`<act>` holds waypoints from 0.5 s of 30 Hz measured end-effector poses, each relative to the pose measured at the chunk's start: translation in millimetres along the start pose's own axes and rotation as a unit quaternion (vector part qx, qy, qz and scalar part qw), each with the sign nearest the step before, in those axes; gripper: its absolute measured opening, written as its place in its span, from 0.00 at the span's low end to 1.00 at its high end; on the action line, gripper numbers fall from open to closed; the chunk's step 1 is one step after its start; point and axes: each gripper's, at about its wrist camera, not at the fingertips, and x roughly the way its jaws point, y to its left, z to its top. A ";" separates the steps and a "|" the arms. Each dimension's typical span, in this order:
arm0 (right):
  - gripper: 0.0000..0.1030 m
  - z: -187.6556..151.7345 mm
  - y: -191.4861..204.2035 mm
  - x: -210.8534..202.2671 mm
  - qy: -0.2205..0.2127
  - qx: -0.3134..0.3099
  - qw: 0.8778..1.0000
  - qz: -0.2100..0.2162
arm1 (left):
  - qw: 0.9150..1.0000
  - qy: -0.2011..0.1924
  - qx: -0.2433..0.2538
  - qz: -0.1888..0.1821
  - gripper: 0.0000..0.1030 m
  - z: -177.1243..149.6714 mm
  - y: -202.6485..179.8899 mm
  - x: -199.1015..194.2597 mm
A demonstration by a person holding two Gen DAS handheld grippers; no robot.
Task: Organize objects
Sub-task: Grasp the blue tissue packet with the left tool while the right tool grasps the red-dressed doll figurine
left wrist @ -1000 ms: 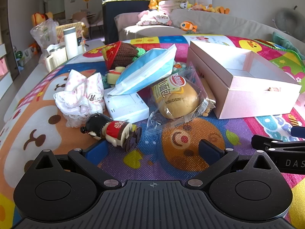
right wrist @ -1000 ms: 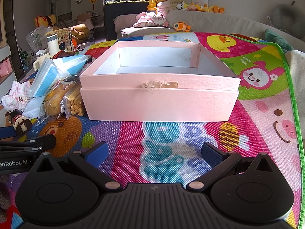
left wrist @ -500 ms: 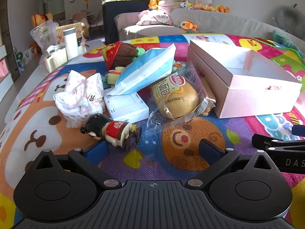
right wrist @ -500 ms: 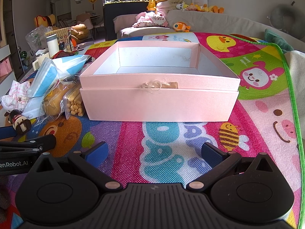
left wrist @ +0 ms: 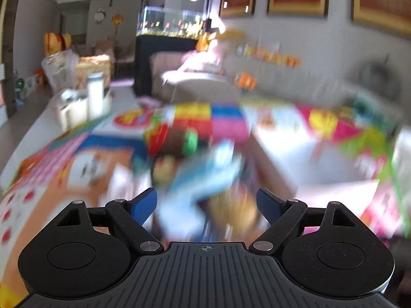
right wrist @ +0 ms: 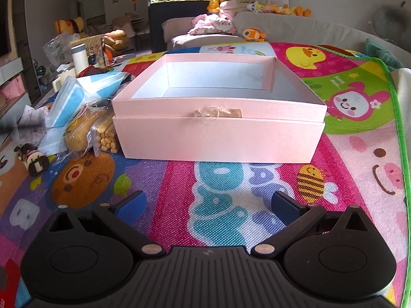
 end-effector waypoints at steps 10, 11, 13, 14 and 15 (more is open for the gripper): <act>1.00 2.5 -1.6 0.3 0.018 -0.019 1.000 0.014 | 0.987 0.158 -0.020 0.010 0.66 35.1 8.2 131.5; 1.00 2.8 -2.3 -0.2 0.021 -0.021 0.999 0.016 | 0.987 0.157 -0.016 0.012 0.65 32.2 6.3 137.0; 1.00 3.3 -2.8 -0.8 0.025 -0.026 0.999 0.019 | 0.987 0.161 -0.011 0.005 0.61 28.7 4.1 140.4; 1.00 3.6 -2.7 -0.8 0.027 -0.027 0.999 0.020 | 0.987 0.161 -0.008 -0.002 0.58 26.2 4.0 137.5; 1.00 4.2 -2.7 -0.8 0.030 -0.029 0.999 0.021 | 0.987 0.160 -0.002 -0.008 0.56 24.7 3.6 133.0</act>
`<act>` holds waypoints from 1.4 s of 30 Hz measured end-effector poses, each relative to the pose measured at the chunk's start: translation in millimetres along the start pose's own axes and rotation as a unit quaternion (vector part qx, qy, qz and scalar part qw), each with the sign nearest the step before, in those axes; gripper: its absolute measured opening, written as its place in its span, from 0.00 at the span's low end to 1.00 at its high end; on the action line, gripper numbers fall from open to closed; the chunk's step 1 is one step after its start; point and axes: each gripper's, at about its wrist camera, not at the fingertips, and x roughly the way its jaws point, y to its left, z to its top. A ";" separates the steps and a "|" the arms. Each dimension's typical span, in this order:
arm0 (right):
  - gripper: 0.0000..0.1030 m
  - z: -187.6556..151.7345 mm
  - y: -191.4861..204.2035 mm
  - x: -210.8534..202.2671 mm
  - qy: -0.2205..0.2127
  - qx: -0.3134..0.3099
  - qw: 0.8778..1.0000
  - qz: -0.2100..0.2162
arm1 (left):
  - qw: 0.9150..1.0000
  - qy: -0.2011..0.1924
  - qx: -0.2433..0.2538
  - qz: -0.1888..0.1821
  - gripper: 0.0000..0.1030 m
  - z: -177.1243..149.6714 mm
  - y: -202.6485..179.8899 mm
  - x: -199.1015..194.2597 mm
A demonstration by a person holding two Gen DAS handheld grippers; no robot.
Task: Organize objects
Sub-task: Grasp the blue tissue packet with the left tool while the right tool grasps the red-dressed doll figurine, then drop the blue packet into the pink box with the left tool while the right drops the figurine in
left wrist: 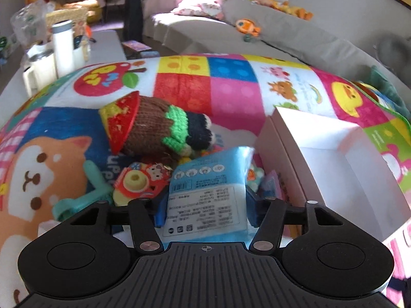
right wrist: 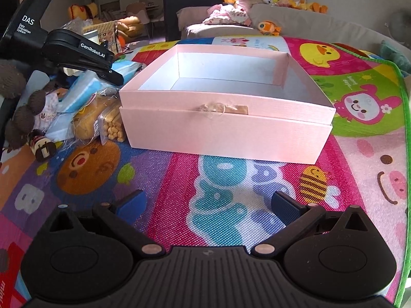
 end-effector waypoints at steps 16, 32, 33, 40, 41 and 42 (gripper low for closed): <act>1.00 9.1 53.3 -32.1 -0.067 -0.083 0.992 0.062 | 0.990 -0.131 -0.047 0.013 0.54 -93.7 99.4 -203.9; 0.28 39.0 225.6 13.8 -0.046 -0.311 0.943 0.108 | 0.988 -0.109 -0.108 -0.008 0.54 -139.4 143.5 -201.3; 0.26 40.8 222.3 8.2 -0.041 -0.306 0.944 0.117 | 0.989 -0.107 -0.100 -0.008 0.54 -141.0 140.0 -201.1; 0.26 36.2 143.2 -62.9 -0.038 -0.220 0.962 0.157 | 0.994 -0.087 -0.052 -0.051 0.54 -136.8 95.8 -196.3; 0.26 34.3 128.0 -76.1 -0.044 -0.204 0.965 0.157 | 0.993 -0.085 -0.044 -0.063 0.54 -130.0 84.7 -195.1; 0.26 32.5 111.0 -88.9 -0.054 -0.191 0.968 0.155 | 0.993 -0.087 -0.036 -0.073 0.54 -121.9 73.7 -193.6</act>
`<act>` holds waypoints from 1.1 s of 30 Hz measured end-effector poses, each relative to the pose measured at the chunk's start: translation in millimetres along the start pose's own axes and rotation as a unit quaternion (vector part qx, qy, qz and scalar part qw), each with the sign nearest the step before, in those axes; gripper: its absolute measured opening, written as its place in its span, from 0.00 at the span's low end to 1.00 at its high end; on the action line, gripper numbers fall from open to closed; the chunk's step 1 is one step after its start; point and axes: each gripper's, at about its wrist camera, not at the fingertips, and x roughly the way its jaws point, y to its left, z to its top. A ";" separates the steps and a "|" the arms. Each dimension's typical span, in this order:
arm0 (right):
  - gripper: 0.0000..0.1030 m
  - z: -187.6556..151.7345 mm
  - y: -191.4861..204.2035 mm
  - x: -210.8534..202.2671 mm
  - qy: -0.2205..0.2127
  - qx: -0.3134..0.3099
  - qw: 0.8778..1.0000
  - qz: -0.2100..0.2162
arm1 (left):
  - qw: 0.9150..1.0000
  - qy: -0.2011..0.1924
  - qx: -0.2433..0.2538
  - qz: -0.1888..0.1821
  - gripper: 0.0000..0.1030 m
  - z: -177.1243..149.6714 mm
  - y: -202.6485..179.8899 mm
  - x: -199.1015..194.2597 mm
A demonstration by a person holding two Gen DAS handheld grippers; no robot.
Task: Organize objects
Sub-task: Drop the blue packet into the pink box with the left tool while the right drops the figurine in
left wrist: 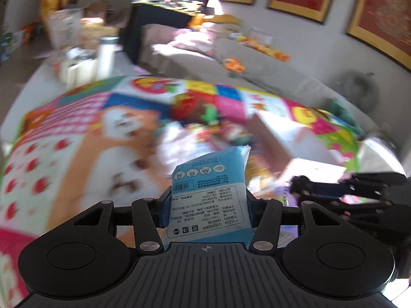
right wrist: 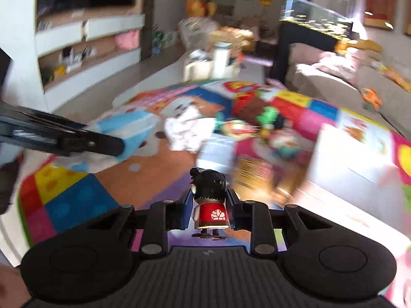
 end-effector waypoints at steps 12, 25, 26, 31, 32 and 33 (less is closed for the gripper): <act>0.26 -64.5 -119.1 -116.9 -0.134 0.136 0.967 -0.167 | 0.995 0.014 -0.023 -0.099 0.56 87.8 -183.6 192.1; 0.26 -78.0 -176.9 -98.6 -0.129 0.200 0.955 -0.179 | 0.993 0.068 -0.044 -0.085 0.57 73.2 -180.1 225.0; 0.26 -75.3 -177.7 -94.6 -0.127 0.200 0.955 -0.180 | 0.992 0.073 -0.051 -0.087 0.56 74.4 -176.9 224.2; 0.26 -60.3 -176.3 -78.2 -0.120 0.193 0.954 -0.193 | 0.987 0.051 -0.101 -0.116 0.56 76.7 -161.5 222.0; 0.26 -58.2 -175.7 -77.4 -0.118 0.194 0.955 -0.193 | 0.987 0.030 -0.105 -0.118 0.56 78.2 -156.1 215.2; 0.26 -56.2 -175.1 -77.0 -0.116 0.193 0.955 -0.190 | 0.987 0.015 -0.104 -0.118 0.56 79.3 -150.9 208.0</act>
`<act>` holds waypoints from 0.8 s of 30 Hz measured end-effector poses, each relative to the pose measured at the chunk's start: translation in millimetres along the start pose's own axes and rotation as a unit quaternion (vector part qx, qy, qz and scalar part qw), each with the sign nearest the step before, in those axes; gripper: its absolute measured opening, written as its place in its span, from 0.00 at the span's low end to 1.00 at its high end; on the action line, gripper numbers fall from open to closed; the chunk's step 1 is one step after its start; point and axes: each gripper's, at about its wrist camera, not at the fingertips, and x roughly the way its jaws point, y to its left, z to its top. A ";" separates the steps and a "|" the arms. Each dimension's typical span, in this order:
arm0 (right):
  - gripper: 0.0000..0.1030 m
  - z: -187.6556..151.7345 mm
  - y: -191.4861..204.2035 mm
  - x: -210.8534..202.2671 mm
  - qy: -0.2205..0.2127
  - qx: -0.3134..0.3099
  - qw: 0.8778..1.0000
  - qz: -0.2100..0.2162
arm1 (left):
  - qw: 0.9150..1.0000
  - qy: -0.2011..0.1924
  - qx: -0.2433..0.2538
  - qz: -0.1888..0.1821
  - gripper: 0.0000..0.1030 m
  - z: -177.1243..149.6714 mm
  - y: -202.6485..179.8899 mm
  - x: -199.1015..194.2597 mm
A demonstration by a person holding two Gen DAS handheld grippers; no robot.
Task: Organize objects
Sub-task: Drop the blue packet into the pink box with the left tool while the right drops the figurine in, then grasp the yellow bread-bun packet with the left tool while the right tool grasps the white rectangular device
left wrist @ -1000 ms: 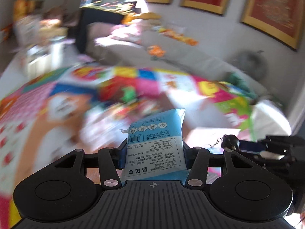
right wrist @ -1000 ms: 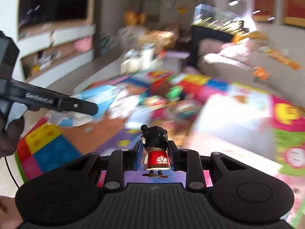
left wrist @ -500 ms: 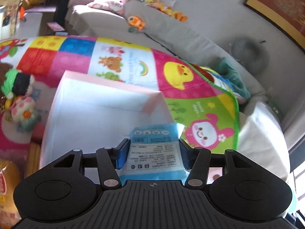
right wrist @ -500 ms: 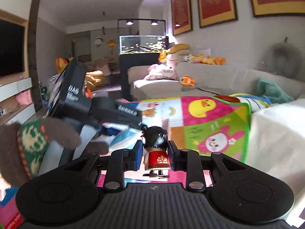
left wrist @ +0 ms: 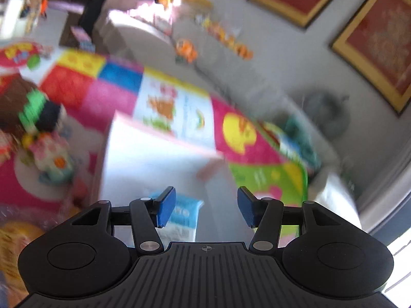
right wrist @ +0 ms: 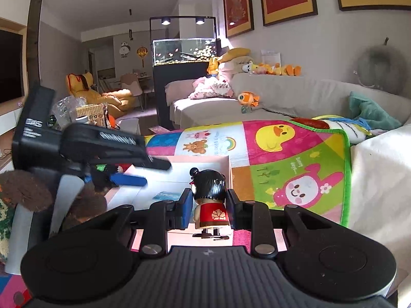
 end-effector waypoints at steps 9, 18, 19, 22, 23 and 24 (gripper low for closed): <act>0.40 29.9 -0.6 36.8 0.028 0.036 0.999 0.014 | 0.991 -0.056 0.113 0.040 0.56 -19.5 36.4 -101.3; 0.64 -2.0 38.6 42.8 0.034 0.009 0.999 0.027 | 0.991 -0.011 0.009 0.134 0.56 -14.8 104.2 -139.7; 0.65 -10.3 45.5 42.2 0.036 0.000 0.999 0.027 | 0.992 -0.005 0.016 0.129 0.56 -16.9 102.3 -136.3; 0.66 -34.2 62.3 36.5 0.043 -0.028 0.998 0.027 | 0.992 0.019 0.058 0.114 0.56 -26.3 81.9 -116.3; 0.67 -41.1 66.1 33.9 0.045 -0.035 0.998 0.028 | 0.991 0.024 0.066 0.114 0.56 -29.8 79.6 -110.9; 0.68 -47.1 68.3 32.1 0.048 -0.039 0.998 0.030 | 0.990 0.025 0.073 0.117 0.56 -31.0 77.9 -104.3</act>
